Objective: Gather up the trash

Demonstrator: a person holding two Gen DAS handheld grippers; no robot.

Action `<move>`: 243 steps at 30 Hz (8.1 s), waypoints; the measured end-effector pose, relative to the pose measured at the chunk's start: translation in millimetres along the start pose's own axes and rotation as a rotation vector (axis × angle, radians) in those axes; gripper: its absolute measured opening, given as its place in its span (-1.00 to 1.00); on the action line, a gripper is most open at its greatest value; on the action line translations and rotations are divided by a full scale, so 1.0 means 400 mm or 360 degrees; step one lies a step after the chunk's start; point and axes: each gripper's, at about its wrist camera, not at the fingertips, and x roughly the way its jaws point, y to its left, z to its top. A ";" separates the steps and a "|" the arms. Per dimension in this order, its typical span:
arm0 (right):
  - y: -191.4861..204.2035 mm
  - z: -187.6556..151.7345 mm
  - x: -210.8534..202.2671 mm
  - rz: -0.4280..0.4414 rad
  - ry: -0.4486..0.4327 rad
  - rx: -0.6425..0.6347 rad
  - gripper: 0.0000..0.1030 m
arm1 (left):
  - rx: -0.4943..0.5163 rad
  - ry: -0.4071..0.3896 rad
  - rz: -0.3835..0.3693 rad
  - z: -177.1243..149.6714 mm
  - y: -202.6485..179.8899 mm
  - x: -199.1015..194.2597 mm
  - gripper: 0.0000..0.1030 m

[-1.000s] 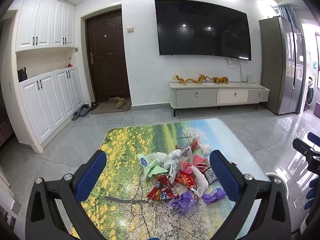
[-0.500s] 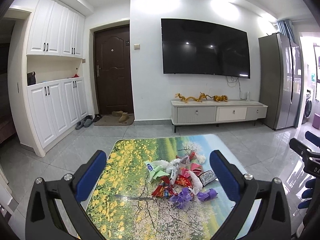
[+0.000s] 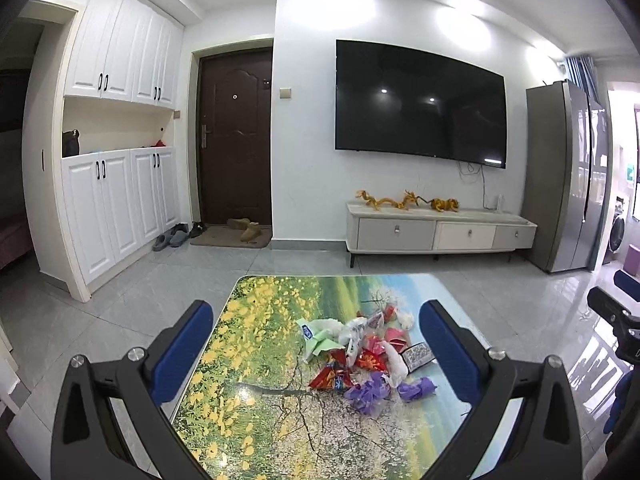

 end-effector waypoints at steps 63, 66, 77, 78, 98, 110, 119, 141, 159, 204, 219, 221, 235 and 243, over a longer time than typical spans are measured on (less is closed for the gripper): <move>0.013 -0.306 0.445 0.0834 0.0814 0.0032 -0.30 | 0.0202 0.0767 -0.0773 -0.184 -0.169 0.391 -0.57; -0.093 -0.300 0.400 0.0692 0.0764 0.0126 -0.30 | 0.0256 0.0792 -0.0870 -0.158 -0.261 0.416 -0.57; -0.566 -0.444 0.276 -0.0118 0.0847 0.0550 -0.30 | 0.0513 0.0987 -0.1271 -0.132 -0.766 0.535 -0.56; -0.598 -0.459 0.274 -0.0167 0.0865 0.0576 -0.30 | 0.0523 0.1014 -0.1295 -0.138 -0.815 0.549 -0.56; -0.768 -0.614 0.373 -0.0420 0.1093 0.0789 0.04 | 0.0511 0.1321 -0.1425 -0.316 -1.154 0.706 0.14; -0.703 -0.540 0.281 -0.0383 0.0946 0.0812 0.04 | 0.0597 0.1033 -0.1269 -0.224 -0.989 0.550 0.14; -0.567 -0.382 0.213 -0.0265 0.0740 0.0667 0.04 | 0.0457 0.0807 -0.1078 -0.140 -0.685 0.432 0.14; -0.111 -0.218 0.431 0.0470 0.0886 0.0407 0.10 | 0.0042 0.0740 -0.0412 -0.245 0.017 0.462 0.31; -0.083 -0.313 0.732 0.0662 0.1193 0.0824 -0.07 | 0.0012 0.0871 -0.0585 -0.308 0.038 0.662 0.26; -0.545 -0.267 0.212 -0.0026 0.0546 0.0677 -0.71 | 0.0256 0.0947 -0.1241 -0.103 -0.540 0.511 -0.77; -0.757 -0.510 0.259 -0.0318 0.0766 0.0889 -0.70 | 0.0599 0.1288 -0.1354 -0.280 -1.137 0.639 -0.55; -0.769 -0.533 0.274 -0.0313 0.0803 0.0900 -0.64 | 0.0581 0.1337 -0.1357 -0.306 -1.167 0.659 -0.16; -0.785 -0.596 0.274 -0.0355 0.0916 0.0951 -0.51 | 0.0507 0.1157 -0.1330 -0.271 -1.065 0.600 -0.02; -0.689 -0.430 0.215 -0.0297 0.0730 0.0801 -0.41 | 0.0472 0.0955 -0.1266 -0.166 -0.857 0.500 -0.02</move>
